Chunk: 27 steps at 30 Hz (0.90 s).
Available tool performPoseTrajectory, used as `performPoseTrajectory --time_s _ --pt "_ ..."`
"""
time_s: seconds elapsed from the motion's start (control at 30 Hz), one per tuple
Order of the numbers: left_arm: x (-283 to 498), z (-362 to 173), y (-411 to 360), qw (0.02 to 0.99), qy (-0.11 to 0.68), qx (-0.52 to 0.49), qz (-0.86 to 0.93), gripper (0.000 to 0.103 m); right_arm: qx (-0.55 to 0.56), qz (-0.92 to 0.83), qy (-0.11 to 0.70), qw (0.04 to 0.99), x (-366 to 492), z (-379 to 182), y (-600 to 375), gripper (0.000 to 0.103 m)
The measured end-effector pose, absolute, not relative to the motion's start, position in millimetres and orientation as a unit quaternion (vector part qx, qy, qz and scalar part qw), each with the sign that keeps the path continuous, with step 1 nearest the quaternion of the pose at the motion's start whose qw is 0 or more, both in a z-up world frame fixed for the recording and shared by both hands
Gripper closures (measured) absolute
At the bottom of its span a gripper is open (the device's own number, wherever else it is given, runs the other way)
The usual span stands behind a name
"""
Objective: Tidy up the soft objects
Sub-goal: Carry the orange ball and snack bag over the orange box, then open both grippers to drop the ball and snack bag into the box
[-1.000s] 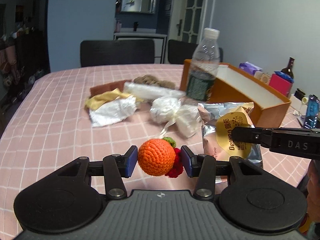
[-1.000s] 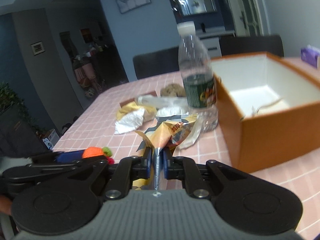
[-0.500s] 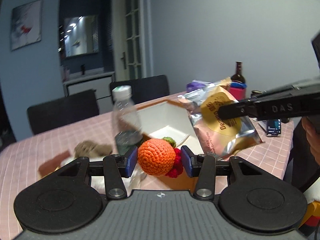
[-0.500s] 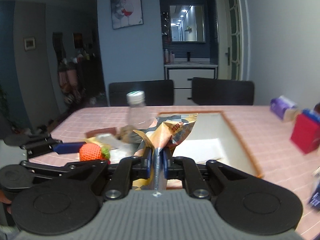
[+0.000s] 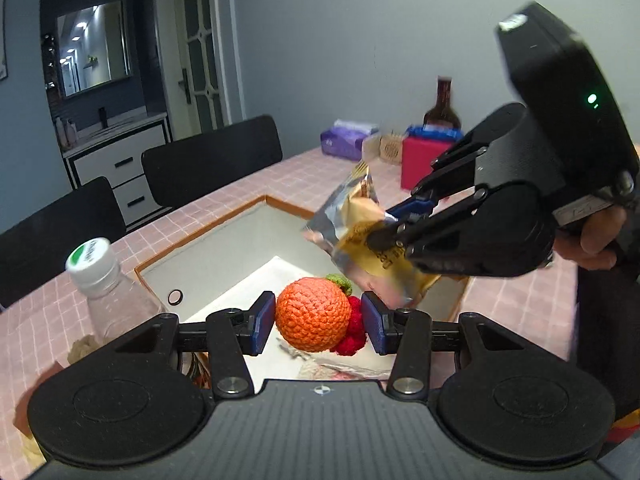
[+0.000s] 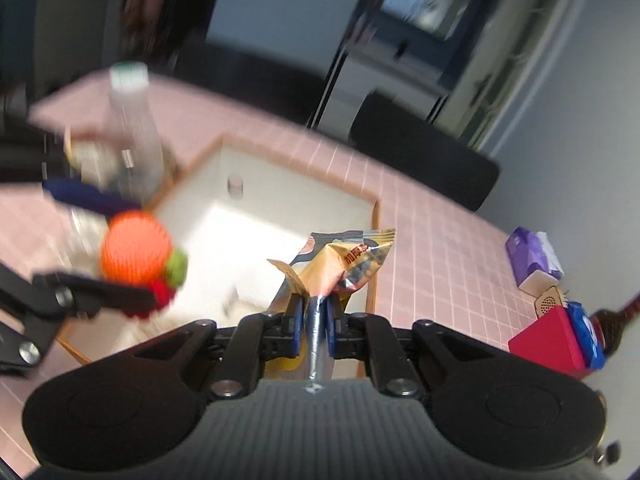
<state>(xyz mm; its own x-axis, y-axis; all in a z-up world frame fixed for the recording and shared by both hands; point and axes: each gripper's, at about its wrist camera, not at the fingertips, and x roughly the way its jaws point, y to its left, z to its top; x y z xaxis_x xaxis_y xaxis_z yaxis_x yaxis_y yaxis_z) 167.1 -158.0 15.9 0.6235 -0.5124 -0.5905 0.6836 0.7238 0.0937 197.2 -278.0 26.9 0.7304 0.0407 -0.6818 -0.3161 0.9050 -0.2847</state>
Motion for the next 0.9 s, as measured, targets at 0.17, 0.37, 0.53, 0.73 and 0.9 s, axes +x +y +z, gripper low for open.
performPoseTrajectory --time_s 0.17,0.37,0.53,0.73,0.9 --pt "197.1 -12.6 -187.5 0.854 0.342 0.217 -0.326 0.05 -0.279 0.131 0.409 0.859 221.9 -12.2 -270.4 0.093" --pt "218.4 -42.9 -196.9 0.831 0.389 0.26 -0.301 0.05 -0.284 0.187 0.44 0.831 235.5 -30.3 -272.1 0.093" --pt "224.7 -49.5 -196.7 0.827 0.399 0.274 -0.287 0.049 -0.333 0.182 0.443 0.812 231.9 -44.1 -263.6 0.087" --pt "223.5 -52.9 -200.8 0.825 0.392 0.305 -0.269 0.049 -0.319 0.143 0.382 0.855 212.4 -28.3 -264.6 0.056" --pt "224.2 -54.3 -203.1 0.822 0.394 0.315 -0.264 0.047 -0.267 0.137 0.359 0.884 188.8 -23.6 -262.7 0.054"
